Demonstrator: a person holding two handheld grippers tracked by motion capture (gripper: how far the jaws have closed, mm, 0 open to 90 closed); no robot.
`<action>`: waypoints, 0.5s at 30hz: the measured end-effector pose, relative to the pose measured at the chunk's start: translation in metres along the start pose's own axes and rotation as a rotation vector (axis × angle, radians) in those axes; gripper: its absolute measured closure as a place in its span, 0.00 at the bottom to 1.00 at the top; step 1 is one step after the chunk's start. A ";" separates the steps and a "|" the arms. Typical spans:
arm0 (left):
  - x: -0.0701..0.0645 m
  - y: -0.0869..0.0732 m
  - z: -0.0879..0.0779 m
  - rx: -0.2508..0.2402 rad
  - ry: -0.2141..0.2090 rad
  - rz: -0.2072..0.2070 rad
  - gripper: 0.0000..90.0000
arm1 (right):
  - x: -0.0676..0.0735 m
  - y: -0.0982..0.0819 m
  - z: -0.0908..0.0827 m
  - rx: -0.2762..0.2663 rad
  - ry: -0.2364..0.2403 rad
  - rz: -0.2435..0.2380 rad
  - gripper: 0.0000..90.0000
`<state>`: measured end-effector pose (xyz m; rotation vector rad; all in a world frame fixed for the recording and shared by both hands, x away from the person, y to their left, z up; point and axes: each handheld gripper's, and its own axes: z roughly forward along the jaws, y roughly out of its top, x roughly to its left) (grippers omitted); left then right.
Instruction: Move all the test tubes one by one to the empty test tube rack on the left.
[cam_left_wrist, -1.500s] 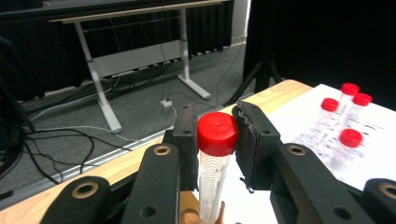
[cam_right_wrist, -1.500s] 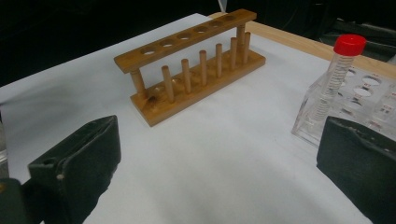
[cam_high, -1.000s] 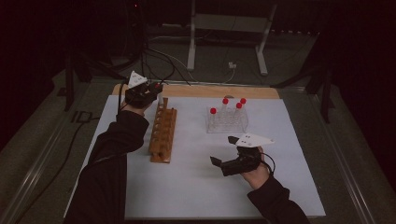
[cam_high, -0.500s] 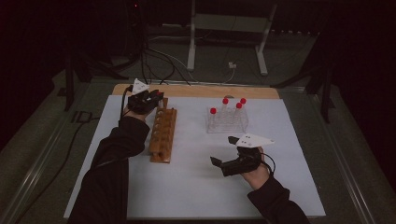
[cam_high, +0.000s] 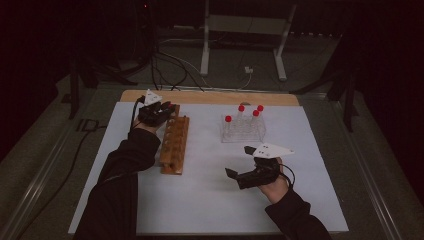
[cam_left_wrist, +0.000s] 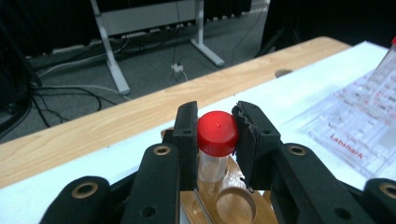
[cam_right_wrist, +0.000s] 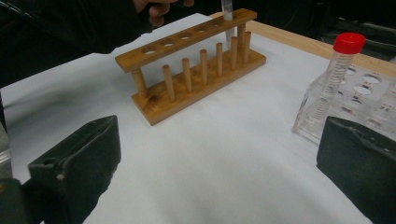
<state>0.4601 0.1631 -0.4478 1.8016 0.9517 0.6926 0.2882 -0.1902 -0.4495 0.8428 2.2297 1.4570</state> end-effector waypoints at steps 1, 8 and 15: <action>0.000 0.000 0.000 0.001 0.001 -0.005 0.80 | 0.000 0.000 0.000 0.001 -0.002 -0.002 0.00; -0.001 0.003 0.001 0.021 0.000 0.007 0.80 | 0.000 0.001 -0.001 -0.009 -0.006 0.005 0.00; 0.001 0.006 -0.003 0.037 -0.012 -0.002 0.66 | -0.002 0.003 -0.005 -0.029 -0.014 0.010 0.00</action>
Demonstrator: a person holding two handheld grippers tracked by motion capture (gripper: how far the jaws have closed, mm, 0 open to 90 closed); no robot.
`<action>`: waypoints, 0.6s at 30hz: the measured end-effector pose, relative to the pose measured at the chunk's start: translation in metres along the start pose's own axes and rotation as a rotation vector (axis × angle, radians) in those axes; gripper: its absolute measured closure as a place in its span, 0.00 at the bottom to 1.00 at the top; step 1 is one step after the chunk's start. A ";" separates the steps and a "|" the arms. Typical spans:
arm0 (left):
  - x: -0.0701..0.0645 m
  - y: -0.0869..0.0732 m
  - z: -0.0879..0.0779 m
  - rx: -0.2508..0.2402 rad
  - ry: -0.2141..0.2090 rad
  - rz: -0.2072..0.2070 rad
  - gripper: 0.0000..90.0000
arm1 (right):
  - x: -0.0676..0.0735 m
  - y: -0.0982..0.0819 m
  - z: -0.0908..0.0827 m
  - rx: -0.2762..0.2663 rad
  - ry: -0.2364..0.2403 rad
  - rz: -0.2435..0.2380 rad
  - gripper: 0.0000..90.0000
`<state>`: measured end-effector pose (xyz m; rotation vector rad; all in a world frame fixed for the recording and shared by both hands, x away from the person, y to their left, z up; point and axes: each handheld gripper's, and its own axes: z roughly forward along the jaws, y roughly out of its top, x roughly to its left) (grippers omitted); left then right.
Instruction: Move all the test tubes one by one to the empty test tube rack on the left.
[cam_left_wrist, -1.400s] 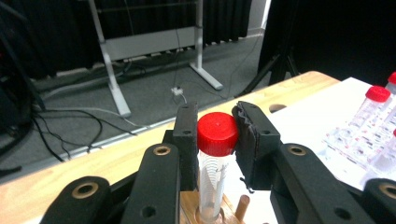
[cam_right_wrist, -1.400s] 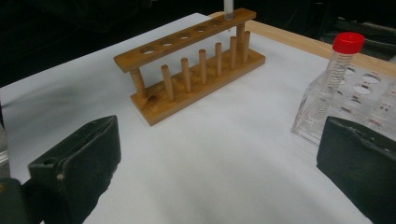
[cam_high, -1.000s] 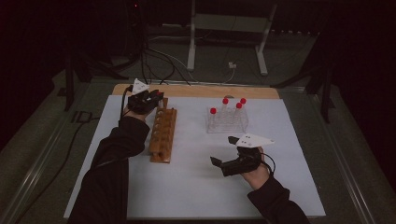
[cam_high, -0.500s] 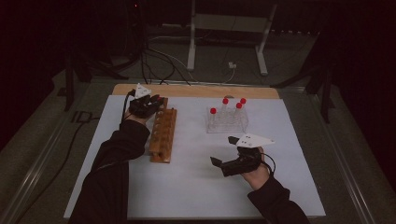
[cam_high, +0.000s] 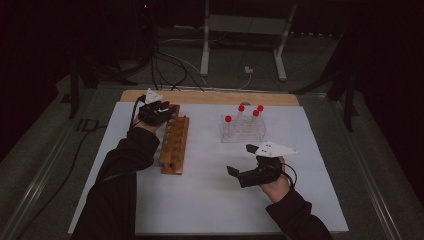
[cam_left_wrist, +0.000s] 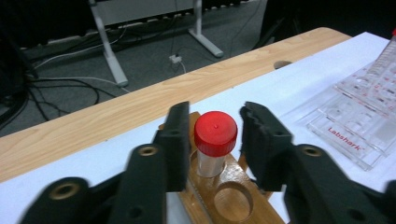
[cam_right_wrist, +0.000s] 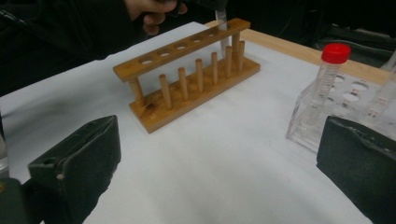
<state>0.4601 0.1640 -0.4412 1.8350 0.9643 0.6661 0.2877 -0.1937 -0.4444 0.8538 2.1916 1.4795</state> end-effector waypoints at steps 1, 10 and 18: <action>0.000 0.000 -0.002 0.000 0.008 0.003 0.60 | -0.001 0.000 -0.001 -0.006 0.001 0.001 0.00; -0.001 0.008 -0.034 -0.059 -0.079 -0.011 0.27 | -0.009 0.005 -0.002 -0.002 0.020 0.025 0.00; -0.018 -0.006 -0.069 -0.086 -0.151 -0.014 0.03 | -0.015 0.004 0.001 0.008 -0.007 0.024 0.00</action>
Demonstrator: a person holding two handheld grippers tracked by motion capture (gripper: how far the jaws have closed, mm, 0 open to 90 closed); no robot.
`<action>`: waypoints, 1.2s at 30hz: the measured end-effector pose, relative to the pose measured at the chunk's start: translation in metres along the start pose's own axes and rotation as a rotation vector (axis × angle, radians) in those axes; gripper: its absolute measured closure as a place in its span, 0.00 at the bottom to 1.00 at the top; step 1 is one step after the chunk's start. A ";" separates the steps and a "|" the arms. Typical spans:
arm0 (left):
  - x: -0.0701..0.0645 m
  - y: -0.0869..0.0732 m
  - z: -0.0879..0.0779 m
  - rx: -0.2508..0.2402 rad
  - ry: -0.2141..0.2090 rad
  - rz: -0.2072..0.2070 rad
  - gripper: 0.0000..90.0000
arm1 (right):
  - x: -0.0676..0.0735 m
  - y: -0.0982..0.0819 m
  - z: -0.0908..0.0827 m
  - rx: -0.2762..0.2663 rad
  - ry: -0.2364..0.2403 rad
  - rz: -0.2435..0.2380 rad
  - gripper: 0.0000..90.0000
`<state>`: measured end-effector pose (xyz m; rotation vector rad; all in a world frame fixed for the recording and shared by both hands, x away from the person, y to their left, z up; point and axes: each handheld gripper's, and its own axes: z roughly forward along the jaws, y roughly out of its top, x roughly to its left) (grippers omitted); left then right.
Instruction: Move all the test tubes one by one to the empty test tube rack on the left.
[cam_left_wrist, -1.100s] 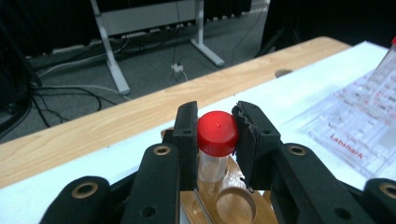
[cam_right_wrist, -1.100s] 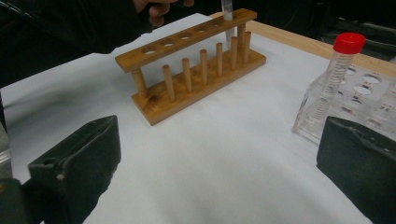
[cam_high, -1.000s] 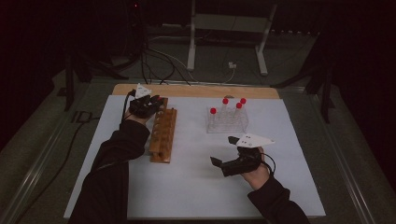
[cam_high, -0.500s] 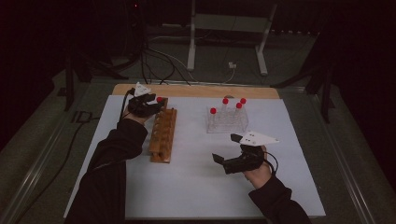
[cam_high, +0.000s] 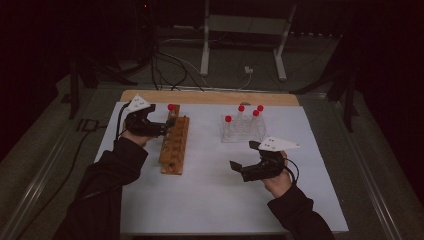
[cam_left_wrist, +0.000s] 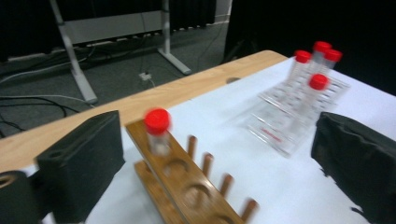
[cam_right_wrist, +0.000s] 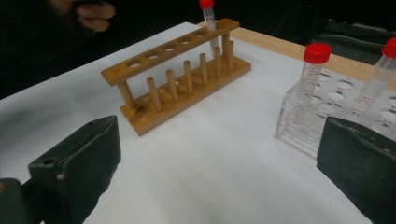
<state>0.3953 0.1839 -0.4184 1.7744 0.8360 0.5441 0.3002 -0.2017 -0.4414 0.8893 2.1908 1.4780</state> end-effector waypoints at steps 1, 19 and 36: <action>-0.003 -0.002 -0.004 -0.006 -0.013 0.000 0.03 | -0.001 0.000 0.001 0.000 -0.003 0.002 0.00; -0.051 -0.037 -0.053 -0.007 -0.201 0.062 0.01 | -0.013 0.014 0.032 0.029 -0.052 -0.019 0.00; -0.073 -0.061 -0.064 0.007 -0.244 0.099 0.01 | -0.033 0.019 0.062 0.055 -0.122 -0.007 0.04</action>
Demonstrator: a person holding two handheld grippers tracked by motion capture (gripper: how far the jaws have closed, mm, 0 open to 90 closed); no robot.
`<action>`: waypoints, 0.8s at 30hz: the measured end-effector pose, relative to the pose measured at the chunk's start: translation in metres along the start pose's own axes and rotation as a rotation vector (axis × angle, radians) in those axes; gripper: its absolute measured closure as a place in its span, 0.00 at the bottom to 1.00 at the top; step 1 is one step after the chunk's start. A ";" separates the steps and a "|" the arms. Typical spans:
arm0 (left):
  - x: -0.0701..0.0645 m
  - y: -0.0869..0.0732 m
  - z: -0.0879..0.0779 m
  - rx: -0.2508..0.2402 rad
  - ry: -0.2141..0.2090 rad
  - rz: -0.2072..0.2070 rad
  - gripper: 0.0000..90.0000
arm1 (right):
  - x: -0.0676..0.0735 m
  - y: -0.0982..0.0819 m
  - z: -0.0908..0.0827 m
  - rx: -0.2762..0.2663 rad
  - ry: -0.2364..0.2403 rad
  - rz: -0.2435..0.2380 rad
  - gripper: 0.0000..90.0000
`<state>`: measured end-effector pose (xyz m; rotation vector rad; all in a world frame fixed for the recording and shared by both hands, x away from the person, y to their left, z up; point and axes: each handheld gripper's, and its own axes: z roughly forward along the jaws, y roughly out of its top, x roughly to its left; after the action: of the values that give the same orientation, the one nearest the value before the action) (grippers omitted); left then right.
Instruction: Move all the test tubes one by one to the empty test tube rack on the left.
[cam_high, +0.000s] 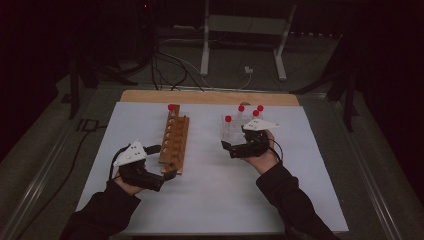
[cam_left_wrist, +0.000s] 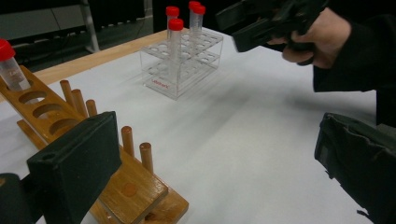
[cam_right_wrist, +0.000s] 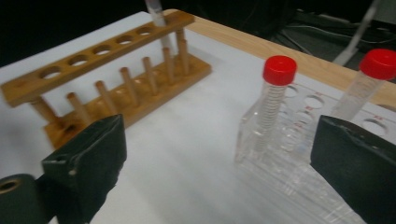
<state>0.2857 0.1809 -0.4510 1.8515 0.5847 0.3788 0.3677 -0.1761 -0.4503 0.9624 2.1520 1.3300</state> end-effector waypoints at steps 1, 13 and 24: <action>0.000 0.000 0.000 -0.001 -0.010 -0.005 0.01 | -0.001 0.000 0.002 0.000 -0.010 0.000 0.06; -0.002 -0.002 0.001 0.005 -0.019 0.006 0.01 | -0.015 -0.002 0.022 0.010 -0.086 0.029 0.42; -0.003 -0.002 0.001 0.004 -0.028 0.011 0.01 | -0.026 0.001 0.041 0.057 -0.125 0.047 0.61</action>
<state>0.2839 0.1788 -0.4533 1.8614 0.5567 0.3593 0.4122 -0.1712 -0.4679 1.0947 2.0944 1.2018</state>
